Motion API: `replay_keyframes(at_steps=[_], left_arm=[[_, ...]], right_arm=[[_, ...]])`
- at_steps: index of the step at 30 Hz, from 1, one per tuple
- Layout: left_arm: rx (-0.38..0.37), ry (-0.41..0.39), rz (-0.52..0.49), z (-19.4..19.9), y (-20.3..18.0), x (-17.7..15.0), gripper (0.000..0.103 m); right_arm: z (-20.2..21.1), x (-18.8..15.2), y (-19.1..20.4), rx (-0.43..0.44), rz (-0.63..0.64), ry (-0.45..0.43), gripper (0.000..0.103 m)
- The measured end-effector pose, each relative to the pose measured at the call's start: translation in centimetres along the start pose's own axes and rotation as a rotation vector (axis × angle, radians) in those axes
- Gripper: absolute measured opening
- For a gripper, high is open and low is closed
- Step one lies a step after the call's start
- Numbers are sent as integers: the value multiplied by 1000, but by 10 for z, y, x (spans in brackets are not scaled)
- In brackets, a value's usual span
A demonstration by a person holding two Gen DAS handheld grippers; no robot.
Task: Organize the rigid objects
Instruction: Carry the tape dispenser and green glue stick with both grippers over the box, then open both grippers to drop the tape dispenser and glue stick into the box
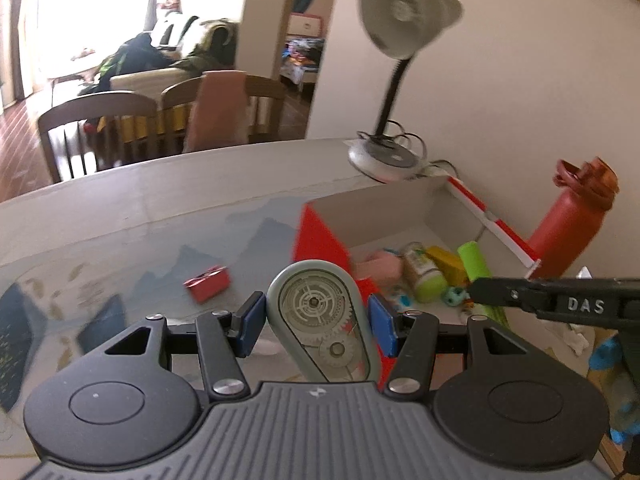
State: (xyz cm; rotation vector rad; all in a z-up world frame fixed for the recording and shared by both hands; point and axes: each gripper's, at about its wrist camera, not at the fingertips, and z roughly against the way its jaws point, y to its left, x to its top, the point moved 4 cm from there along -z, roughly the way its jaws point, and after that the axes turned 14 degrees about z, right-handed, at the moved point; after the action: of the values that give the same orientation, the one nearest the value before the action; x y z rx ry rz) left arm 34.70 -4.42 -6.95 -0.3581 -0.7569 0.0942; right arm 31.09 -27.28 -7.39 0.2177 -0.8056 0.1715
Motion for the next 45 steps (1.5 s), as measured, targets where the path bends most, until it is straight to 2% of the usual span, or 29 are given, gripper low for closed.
replay_keyframes(at_steps=[10, 22, 36, 45], left_arm=[[-14, 47, -64, -45, -62, 5, 55], [39, 106, -153, -107, -109, 2, 55], [88, 192, -192, -176, -129, -7, 53], [115, 243, -211, -197, -130, -15, 53]], right_arm=[[-10, 4, -68, -54, -45, -1, 15], [-42, 1, -117, -68, -27, 73, 15], [-83, -9, -131, -58, 23, 166, 15], [-93, -15, -132, -53, 53, 198, 16]])
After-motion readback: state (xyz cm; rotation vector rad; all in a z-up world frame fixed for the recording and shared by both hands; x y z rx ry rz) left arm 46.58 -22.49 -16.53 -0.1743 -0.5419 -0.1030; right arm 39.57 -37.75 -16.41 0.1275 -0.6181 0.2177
